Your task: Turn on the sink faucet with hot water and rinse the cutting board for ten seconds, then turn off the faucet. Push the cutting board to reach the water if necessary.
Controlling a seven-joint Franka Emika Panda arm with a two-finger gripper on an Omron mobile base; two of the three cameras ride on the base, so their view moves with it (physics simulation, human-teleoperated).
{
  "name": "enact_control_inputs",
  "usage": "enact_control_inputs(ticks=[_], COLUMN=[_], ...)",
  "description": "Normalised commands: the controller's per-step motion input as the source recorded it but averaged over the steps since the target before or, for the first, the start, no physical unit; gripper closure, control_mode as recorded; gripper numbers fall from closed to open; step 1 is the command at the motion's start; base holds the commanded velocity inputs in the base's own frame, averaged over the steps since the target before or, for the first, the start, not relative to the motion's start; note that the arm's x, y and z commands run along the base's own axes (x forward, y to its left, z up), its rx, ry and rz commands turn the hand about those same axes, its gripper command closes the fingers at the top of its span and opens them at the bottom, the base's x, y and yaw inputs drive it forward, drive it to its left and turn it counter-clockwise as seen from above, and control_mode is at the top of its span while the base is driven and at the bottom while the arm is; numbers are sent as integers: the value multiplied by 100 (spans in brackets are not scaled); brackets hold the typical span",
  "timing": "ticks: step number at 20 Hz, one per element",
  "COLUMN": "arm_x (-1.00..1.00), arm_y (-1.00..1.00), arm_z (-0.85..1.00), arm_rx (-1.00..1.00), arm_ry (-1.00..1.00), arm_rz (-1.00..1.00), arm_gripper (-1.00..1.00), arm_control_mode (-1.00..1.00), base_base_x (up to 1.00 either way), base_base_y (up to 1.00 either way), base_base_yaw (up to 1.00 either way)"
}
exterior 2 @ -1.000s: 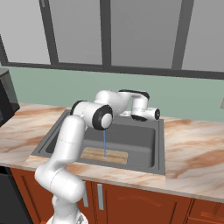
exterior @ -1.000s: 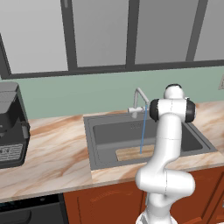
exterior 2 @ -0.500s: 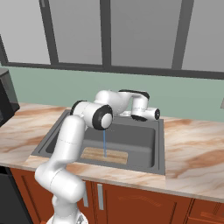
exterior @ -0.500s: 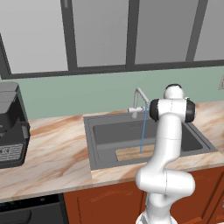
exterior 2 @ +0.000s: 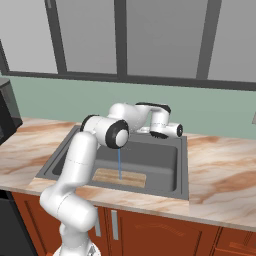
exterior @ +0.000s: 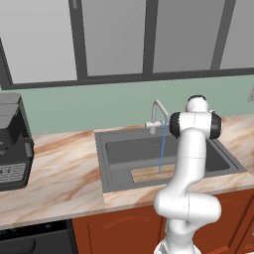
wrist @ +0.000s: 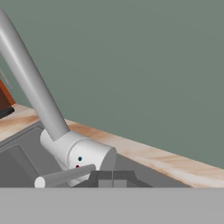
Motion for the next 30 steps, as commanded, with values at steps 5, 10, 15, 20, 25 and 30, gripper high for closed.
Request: enact_control_inputs(ticks=[5, 10, 15, 20, 25, 30], arm_x=[0, 0, 0, 0, 0, 0], arm_y=[0, 0, 0, 0, 0, 0], arm_z=[0, 0, 0, 0, 0, 0], arm_rx=[0, 0, 0, 0, 0, 0], arm_ry=[0, 0, 0, 0, 0, 0], arm_rz=[0, 0, 0, 0, 0, 0], arm_gripper=[100, 100, 100, 100, 100, 100], arm_control_mode=[-100, -100, -100, -100, -100, -100], base_base_x=[0, 0, 0, 0, 0, 0], base_base_y=[0, 0, 0, 0, 0, 0], base_base_yaw=[0, 0, 0, 0, 0, 0])
